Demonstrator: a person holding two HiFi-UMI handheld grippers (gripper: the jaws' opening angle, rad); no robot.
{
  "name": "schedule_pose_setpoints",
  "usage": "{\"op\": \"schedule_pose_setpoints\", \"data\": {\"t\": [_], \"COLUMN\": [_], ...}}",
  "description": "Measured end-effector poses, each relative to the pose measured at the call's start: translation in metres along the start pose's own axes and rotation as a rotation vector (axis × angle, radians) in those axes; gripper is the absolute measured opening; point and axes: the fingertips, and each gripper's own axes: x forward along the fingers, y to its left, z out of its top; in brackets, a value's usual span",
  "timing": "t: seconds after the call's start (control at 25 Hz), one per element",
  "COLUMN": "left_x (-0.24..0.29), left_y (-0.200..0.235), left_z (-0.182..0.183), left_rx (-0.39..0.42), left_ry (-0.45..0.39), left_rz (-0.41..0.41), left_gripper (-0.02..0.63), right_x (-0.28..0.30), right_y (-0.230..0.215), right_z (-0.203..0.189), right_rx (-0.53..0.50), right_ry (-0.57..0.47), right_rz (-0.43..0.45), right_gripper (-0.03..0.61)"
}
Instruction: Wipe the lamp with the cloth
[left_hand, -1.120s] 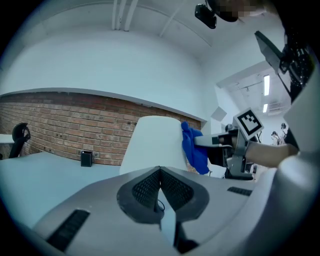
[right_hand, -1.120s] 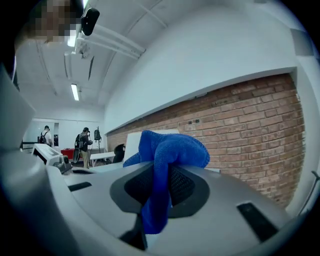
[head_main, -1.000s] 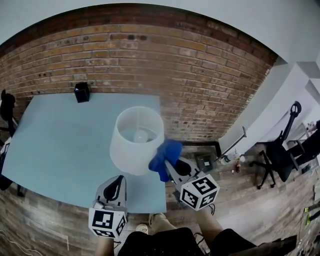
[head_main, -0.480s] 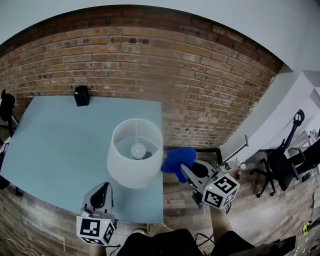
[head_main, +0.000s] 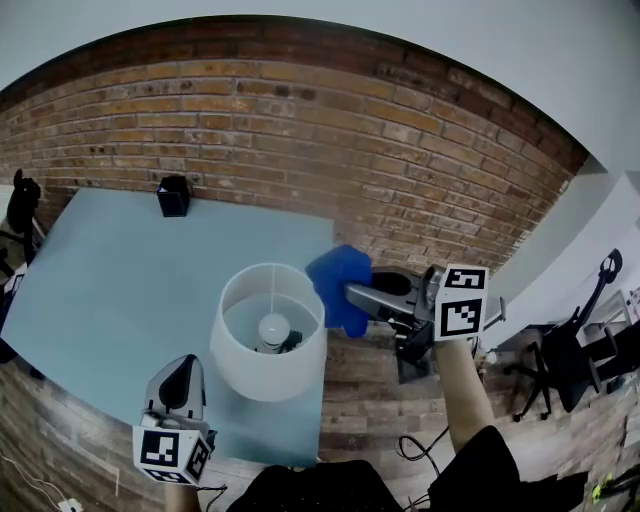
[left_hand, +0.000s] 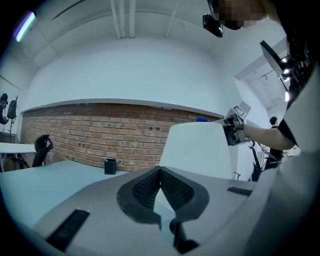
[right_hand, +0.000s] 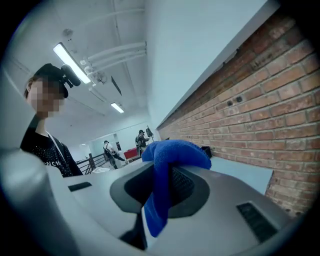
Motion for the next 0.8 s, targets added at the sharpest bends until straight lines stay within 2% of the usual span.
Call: {"op": "schedule_pose_setpoints", "data": {"t": [0.2,0.36,0.52,0.64,0.72,0.8], "left_x": [0.009,0.019,0.03,0.035,0.037,0.039], "left_y": [0.019,0.021,0.019,0.023,0.027,0.032], "left_z": [0.003,-0.003,-0.009,-0.015,-0.017,-0.012], "left_rx": [-0.008,-0.002,-0.008,-0.012,-0.021,-0.022], "left_ry": [0.002,0.014,0.028,0.045,0.057,0.05], "left_rz": [0.064,0.085,0.089,0.1,0.112,0.13], "left_gripper": [0.008,0.008,0.008,0.008,0.009,0.008], "right_x": [0.015,0.023,0.027,0.029,0.028,0.023], "right_y": [-0.033,-0.063,-0.091,-0.109,-0.119,-0.126], "right_z": [-0.036,-0.076,-0.112,-0.138,-0.147,-0.135], "right_rx": [0.087,0.11,0.208,0.242,0.255,0.268], "right_ry": [0.084,0.173,0.21,0.277,0.321,0.322], "right_rz": [0.04,0.0,-0.009,-0.023,-0.022,-0.011], "right_gripper": [0.061,0.061,0.061,0.061,0.061,0.061]}}
